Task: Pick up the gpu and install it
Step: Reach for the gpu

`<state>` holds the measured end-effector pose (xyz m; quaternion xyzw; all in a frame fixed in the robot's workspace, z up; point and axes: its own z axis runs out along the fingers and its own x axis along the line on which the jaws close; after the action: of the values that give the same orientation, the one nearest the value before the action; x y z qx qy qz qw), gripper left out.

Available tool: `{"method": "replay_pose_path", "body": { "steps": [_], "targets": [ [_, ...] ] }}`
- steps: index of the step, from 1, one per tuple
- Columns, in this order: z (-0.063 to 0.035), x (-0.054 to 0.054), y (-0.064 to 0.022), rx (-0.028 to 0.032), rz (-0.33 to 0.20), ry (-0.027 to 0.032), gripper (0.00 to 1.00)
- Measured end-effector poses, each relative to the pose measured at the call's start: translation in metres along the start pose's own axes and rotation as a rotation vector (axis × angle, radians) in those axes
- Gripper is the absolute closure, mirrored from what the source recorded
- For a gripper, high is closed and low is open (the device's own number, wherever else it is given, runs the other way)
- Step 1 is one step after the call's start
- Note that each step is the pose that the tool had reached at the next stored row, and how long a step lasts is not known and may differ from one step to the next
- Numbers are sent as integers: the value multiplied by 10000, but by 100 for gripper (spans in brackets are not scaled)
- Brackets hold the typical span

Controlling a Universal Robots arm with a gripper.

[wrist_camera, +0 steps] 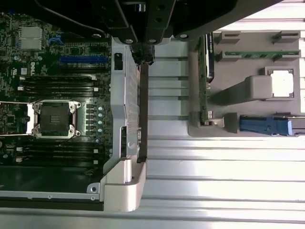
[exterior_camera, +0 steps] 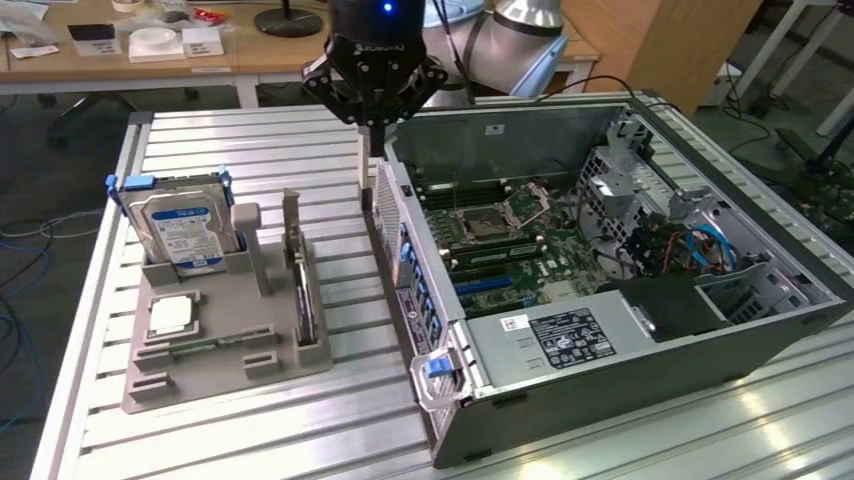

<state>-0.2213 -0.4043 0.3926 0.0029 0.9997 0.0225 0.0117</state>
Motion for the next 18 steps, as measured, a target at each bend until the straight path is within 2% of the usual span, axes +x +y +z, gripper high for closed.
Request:
{"method": "replay_pose_path", "body": {
  "steps": [11, 18],
  "targets": [
    [-7, 257, -35, -6, -270, 12, 89],
    [-14, 474, -67, -8, -340, 15, 89]
  ]
}}
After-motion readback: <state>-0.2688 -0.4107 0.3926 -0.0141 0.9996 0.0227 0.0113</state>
